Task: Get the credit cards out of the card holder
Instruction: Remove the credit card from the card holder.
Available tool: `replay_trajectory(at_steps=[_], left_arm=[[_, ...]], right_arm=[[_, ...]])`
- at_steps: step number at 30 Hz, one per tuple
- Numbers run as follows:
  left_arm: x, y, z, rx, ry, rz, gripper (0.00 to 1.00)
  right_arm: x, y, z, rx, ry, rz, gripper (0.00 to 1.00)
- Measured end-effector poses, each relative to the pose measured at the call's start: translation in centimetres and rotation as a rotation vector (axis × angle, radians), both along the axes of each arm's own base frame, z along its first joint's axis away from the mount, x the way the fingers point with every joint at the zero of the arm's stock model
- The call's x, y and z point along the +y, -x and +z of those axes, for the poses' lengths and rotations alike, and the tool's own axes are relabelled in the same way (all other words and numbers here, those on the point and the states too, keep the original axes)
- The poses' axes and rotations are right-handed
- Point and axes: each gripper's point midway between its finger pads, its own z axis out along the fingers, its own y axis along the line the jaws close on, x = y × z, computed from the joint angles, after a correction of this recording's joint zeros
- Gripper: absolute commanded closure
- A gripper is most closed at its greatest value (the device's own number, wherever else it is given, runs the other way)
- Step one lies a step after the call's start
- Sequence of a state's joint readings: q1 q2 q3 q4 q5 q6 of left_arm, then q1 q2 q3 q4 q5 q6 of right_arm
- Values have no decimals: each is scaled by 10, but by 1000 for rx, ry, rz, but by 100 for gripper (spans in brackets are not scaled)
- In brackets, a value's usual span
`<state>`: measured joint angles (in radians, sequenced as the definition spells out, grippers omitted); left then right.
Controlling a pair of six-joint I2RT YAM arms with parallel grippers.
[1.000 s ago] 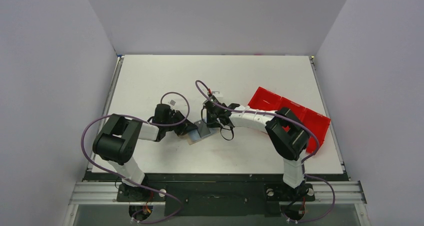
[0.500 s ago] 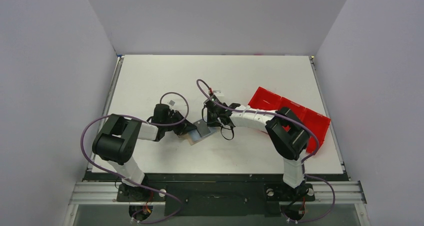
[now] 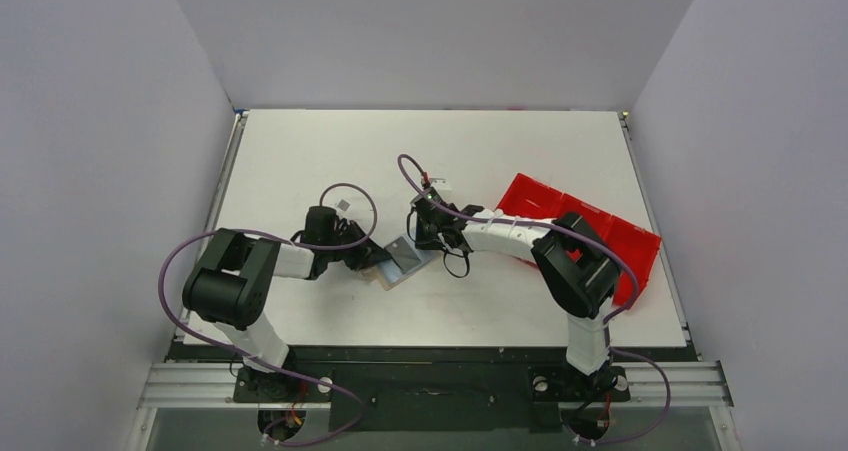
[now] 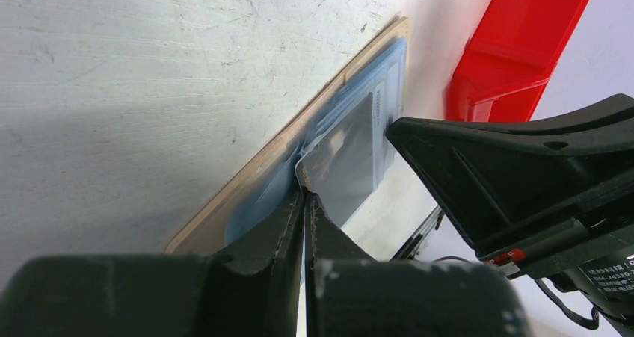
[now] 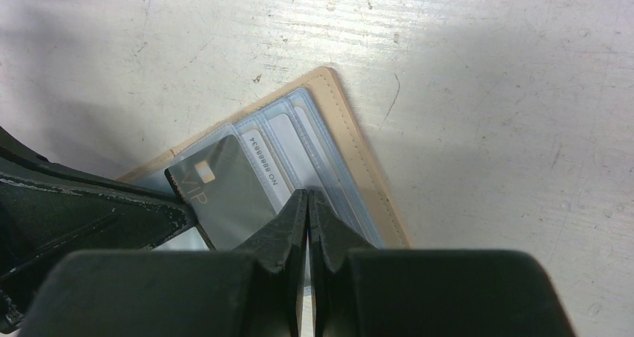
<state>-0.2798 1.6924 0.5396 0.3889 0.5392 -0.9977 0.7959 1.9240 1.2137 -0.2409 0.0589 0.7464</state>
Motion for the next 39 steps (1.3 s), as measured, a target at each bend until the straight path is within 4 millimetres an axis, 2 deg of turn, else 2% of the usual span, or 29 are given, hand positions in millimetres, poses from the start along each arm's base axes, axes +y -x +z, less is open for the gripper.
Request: replay_trajectory(at_steps=[20, 39], left_arm=[[6, 1, 5, 22, 5, 15, 100], [-7, -4, 14, 120, 52, 129, 100]], right_arm=[[0, -4, -1, -14, -14, -13, 100], [3, -3, 1, -83, 62, 1, 99]])
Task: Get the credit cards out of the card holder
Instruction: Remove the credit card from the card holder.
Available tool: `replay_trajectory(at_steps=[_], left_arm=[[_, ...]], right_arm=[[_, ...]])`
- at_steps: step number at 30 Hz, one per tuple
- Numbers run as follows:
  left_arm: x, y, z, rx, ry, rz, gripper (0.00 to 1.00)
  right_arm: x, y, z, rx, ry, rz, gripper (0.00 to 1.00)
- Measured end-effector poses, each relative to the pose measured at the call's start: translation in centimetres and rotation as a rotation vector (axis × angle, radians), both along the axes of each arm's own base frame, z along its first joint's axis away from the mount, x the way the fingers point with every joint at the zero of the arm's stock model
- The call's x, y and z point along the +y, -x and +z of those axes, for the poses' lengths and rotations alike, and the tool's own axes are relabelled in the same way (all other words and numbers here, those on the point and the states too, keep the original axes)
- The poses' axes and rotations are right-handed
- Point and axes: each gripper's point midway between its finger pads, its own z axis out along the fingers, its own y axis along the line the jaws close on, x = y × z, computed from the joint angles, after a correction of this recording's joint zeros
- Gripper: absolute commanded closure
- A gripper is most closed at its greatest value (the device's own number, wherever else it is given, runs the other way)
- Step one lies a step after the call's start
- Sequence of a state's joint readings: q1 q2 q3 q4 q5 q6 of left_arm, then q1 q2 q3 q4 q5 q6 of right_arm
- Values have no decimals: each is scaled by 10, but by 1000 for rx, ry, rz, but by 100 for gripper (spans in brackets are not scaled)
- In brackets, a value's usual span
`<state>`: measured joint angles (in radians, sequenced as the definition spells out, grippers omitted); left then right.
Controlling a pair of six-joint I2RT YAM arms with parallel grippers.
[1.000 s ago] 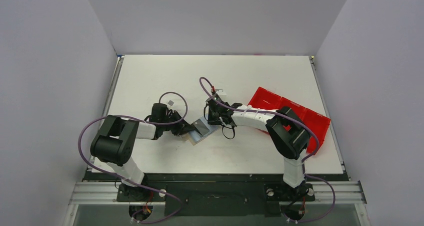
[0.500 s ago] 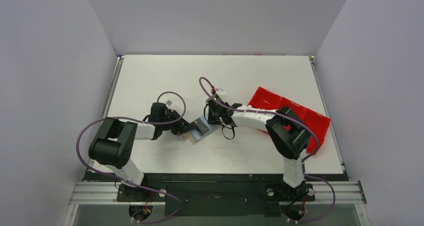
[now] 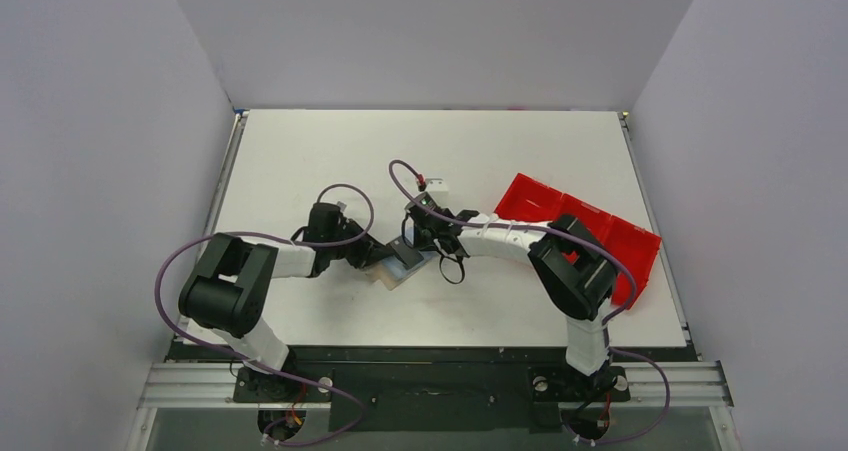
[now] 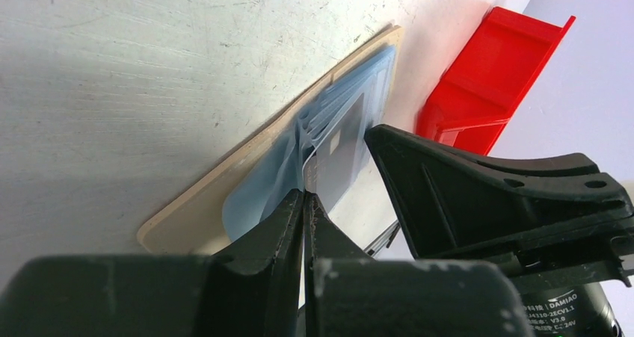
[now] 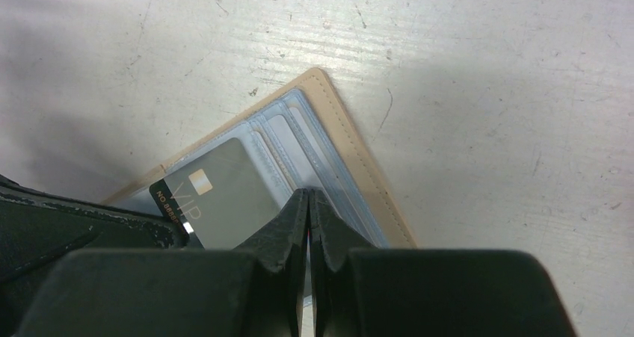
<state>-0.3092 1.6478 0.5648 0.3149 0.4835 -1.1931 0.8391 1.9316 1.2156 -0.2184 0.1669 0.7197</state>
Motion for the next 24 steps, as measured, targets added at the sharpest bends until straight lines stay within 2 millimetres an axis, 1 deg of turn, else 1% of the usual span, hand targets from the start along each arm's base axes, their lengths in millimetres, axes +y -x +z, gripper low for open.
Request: replay_trajectory(at_steps=[1, 2, 3, 4, 5, 8, 10, 12, 16, 17, 18, 21, 24], left_arm=[[0, 0, 0, 6, -4, 0, 100], [0, 0, -1, 10, -9, 1, 100], [0, 0, -1, 15, -11, 2, 100], [0, -1, 0, 20, -17, 3, 100], [0, -1, 0, 23, -20, 2, 100], [0, -3, 0, 29, -35, -2, 100], [1, -3, 0, 33, -45, -3, 100], [2, -3, -1, 39, -54, -3, 100], [2, -3, -1, 51, -61, -4, 100], [2, -3, -1, 54, -63, -4, 100], [2, -3, -1, 56, -65, -4, 100], [2, -4, -1, 56, -69, -6, 100], [3, -3, -2, 62, -72, -8, 100]], right_arm=[[0, 0, 1, -5, -1, 2, 94], [-1, 1, 1, -6, 0, 4, 92], [-1, 4, 1, -7, 1, 10, 86], [-4, 7, 2, -6, 6, 14, 83], [-7, 11, 2, -3, 13, 21, 78], [-17, 28, 2, 17, 45, 50, 69], [-19, 40, 1, 32, 60, 74, 64], [-16, 54, 1, 51, 65, 108, 62], [-6, 76, 2, 76, 36, 165, 61], [-5, 81, 2, 83, 29, 175, 62], [-5, 85, 1, 88, 24, 180, 66], [-8, 88, 2, 88, 10, 170, 70], [-9, 88, 11, 72, -18, 155, 67]])
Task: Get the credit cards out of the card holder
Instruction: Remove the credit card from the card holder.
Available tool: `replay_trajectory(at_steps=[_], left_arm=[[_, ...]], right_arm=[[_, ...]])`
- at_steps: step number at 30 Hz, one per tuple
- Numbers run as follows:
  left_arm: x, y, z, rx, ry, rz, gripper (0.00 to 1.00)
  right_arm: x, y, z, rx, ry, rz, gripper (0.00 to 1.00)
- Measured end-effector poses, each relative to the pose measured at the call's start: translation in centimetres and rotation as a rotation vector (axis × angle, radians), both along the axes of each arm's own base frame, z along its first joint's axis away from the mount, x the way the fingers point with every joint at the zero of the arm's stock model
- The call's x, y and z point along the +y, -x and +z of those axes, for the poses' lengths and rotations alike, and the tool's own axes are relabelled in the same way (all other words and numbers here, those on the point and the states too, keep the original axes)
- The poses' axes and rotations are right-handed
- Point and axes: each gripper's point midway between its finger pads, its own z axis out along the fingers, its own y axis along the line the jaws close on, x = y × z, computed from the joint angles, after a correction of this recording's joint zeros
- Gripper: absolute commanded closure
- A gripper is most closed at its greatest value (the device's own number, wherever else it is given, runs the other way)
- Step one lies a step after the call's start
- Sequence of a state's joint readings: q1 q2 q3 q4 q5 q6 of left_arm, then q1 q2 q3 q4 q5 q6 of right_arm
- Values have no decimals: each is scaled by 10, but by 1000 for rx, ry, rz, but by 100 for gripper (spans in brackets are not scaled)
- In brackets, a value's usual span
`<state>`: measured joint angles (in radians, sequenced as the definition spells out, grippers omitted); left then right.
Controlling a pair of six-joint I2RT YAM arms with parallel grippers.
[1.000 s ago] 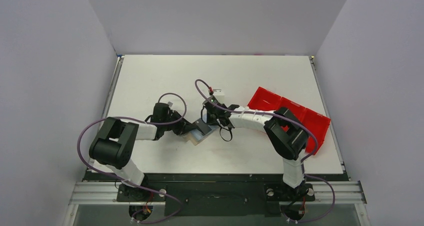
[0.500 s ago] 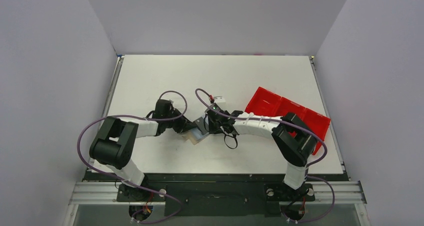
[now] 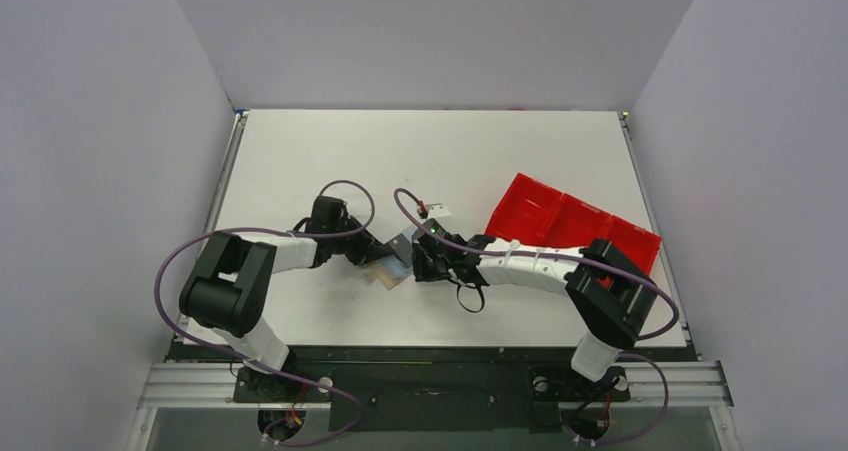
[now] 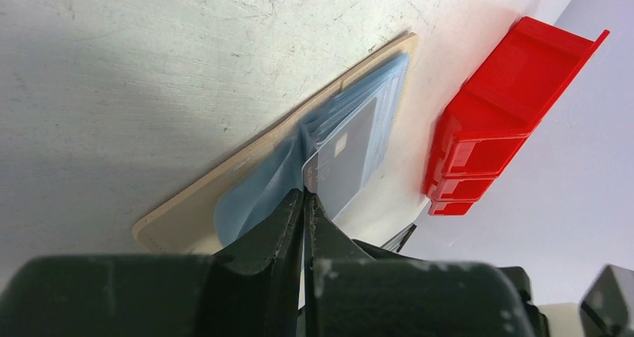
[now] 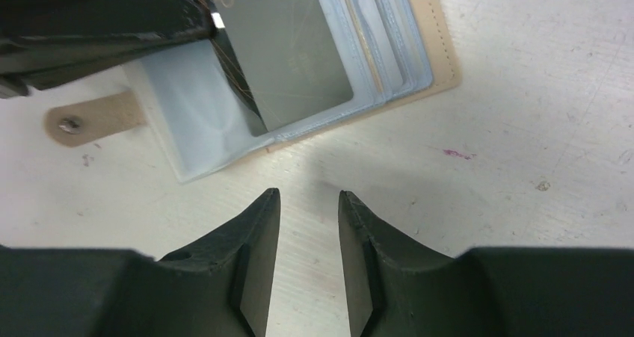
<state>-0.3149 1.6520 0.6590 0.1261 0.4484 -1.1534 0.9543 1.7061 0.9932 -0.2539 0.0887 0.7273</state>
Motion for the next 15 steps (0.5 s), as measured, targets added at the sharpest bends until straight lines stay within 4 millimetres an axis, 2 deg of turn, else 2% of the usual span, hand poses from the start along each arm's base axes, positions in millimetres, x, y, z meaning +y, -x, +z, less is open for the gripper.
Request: replay_trajectory(at_steps=[6, 11, 15], left_arm=[[1, 2, -1, 7, -5, -4, 100], [1, 2, -2, 9, -5, -4, 100], [0, 2, -2, 9, -5, -4, 100]], right_arm=[[14, -9, 21, -42, -93, -25, 58], [29, -14, 22, -35, -125, -26, 64], [39, -17, 15, -18, -131, -18, 67]])
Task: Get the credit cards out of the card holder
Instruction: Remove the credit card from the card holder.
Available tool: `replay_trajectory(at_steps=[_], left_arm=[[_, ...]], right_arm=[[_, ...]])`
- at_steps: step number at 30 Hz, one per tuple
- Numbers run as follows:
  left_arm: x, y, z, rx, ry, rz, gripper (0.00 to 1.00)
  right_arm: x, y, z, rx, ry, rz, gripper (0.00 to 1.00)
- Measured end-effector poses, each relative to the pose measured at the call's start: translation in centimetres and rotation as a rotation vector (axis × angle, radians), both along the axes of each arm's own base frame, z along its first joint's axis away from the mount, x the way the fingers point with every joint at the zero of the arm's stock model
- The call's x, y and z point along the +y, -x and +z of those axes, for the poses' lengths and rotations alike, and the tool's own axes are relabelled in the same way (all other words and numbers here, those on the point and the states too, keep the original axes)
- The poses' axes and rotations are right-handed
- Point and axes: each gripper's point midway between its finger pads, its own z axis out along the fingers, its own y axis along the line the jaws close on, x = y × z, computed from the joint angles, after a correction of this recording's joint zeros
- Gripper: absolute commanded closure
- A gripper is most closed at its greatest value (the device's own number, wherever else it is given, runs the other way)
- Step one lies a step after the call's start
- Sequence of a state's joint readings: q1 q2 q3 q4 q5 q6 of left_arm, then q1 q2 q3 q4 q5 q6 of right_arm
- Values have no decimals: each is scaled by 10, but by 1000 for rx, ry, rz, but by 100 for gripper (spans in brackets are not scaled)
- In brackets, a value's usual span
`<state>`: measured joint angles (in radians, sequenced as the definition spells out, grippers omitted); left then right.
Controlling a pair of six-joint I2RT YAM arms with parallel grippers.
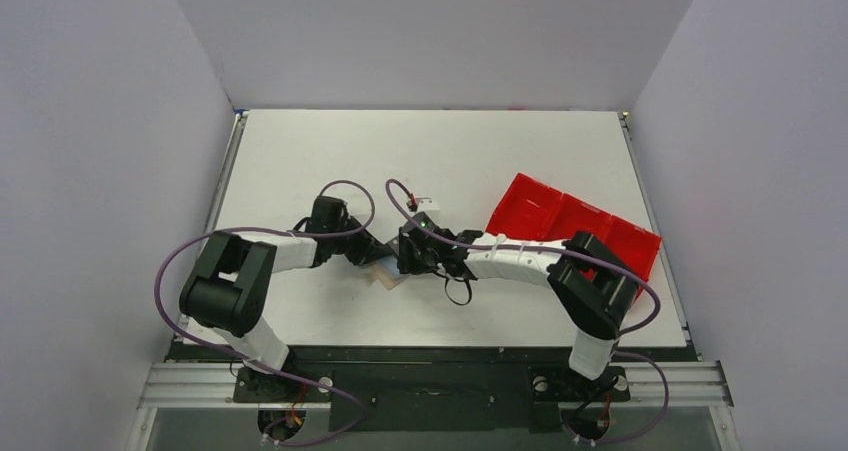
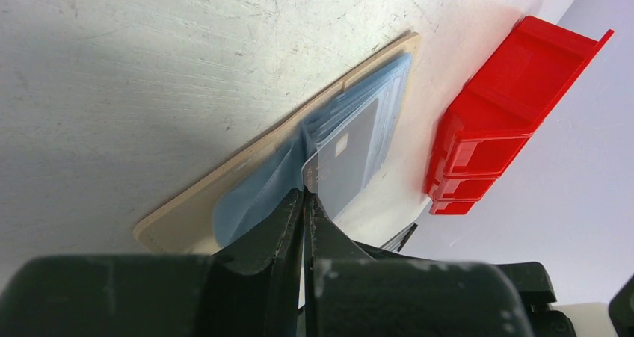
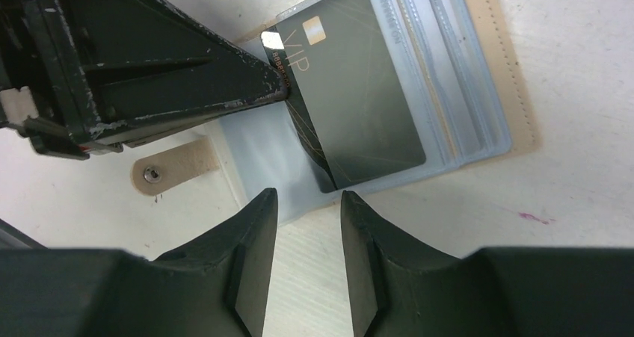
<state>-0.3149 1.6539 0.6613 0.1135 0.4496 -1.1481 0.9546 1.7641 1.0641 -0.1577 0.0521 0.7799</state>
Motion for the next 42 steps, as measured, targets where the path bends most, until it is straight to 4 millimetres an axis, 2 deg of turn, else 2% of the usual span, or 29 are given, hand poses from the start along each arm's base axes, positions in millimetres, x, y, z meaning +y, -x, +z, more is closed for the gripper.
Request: replay_trajectory(at_steps=[7, 12, 21, 27, 42], left_arm=[[0, 0, 0, -1, 0, 0, 100], [0, 0, 0, 0, 0, 0, 100], [0, 0, 0, 2, 1, 0, 100], [-2, -3, 3, 0, 10, 3, 100], [2, 4, -2, 38, -43, -26, 100]], right_arm=[[11, -2, -16, 30, 13, 11, 80], [14, -5, -17, 35, 19, 4, 83], [20, -3, -25, 45, 87, 18, 99], [17, 6, -30, 58, 128, 41, 100], [14, 4, -31, 60, 139, 43, 100]])
